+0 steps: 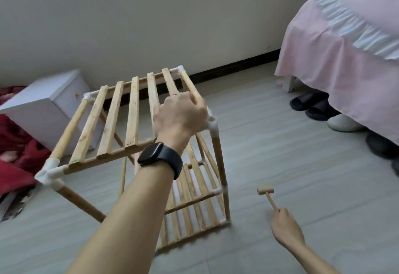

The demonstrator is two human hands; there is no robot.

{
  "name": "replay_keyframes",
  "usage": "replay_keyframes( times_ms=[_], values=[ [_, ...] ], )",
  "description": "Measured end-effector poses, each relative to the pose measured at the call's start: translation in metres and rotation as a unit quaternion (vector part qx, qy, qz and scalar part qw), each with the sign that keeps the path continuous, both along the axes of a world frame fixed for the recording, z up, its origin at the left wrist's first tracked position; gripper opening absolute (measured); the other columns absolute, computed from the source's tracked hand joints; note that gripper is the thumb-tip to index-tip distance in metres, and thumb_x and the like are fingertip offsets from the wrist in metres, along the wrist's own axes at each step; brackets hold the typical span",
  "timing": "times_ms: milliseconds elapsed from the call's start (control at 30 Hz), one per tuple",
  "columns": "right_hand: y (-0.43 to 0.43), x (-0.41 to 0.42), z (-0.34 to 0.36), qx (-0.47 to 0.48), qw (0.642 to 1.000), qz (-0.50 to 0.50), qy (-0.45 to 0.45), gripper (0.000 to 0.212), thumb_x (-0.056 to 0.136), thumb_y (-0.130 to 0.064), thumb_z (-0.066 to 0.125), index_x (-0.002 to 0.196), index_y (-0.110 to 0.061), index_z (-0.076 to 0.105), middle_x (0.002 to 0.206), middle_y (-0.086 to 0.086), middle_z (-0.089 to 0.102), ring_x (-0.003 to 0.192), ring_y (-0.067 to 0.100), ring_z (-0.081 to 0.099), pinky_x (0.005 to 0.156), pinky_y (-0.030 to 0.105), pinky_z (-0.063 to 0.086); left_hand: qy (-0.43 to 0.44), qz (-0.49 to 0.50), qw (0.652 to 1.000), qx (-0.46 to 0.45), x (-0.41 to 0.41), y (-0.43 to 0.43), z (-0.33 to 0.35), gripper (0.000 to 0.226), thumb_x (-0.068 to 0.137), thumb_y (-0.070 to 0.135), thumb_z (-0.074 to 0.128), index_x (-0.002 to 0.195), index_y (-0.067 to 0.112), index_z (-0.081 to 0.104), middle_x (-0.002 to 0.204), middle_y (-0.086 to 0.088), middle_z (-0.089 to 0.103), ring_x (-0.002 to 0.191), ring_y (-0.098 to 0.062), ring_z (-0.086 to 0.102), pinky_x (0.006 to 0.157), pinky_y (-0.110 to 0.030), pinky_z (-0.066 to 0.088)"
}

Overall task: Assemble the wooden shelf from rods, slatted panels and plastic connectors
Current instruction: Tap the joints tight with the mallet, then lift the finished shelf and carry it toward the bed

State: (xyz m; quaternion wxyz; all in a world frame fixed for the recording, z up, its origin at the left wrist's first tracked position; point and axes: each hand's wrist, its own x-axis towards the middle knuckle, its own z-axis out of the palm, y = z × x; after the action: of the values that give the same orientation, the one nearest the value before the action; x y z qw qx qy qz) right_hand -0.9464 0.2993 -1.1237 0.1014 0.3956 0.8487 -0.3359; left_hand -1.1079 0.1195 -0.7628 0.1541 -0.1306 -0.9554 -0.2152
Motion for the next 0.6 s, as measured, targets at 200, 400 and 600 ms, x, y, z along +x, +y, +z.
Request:
replay_keyframes(
  times_ms=[200, 400, 600],
  values=[
    [0.034, 0.0, -0.032, 0.045, 0.994, 0.044, -0.088, 0.046, 0.098, -0.014, 0.036, 0.144, -0.017, 0.031, 0.133, 0.015, 0.052, 0.121, 0.036, 0.057, 0.092, 0.041, 0.047, 0.0, 0.021, 1.0, -0.018, -0.018, 0.016, -0.001, 0.037, 0.092, 0.043, 0.039, 0.077, 0.027, 0.069, 0.072, 0.005, 0.062, 0.068, -0.019, 0.057, 0.081, -0.047, 0.054],
    [0.03, 0.015, -0.062, 0.066, 0.972, 0.128, -0.188, 0.077, 0.097, -0.014, 0.038, 0.161, -0.027, -0.002, 0.157, 0.006, 0.024, 0.14, 0.033, 0.033, 0.108, 0.045, 0.043, 0.006, 0.028, 0.999, -0.019, -0.027, 0.017, -0.002, 0.036, 0.091, 0.043, 0.04, 0.072, 0.027, 0.067, 0.071, 0.005, 0.057, 0.063, -0.014, 0.05, 0.059, -0.033, 0.039],
    [0.009, -0.002, -0.044, 0.054, 0.973, 0.1, -0.2, 0.088, 0.093, -0.033, 0.048, 0.161, -0.02, -0.006, 0.162, 0.008, 0.01, 0.144, 0.034, 0.022, 0.112, 0.044, 0.038, 0.014, 0.031, 0.999, -0.018, -0.026, 0.018, -0.003, 0.036, 0.092, 0.044, 0.039, 0.08, 0.028, 0.068, 0.071, 0.006, 0.059, 0.064, -0.014, 0.053, 0.072, -0.04, 0.053]
  ],
)
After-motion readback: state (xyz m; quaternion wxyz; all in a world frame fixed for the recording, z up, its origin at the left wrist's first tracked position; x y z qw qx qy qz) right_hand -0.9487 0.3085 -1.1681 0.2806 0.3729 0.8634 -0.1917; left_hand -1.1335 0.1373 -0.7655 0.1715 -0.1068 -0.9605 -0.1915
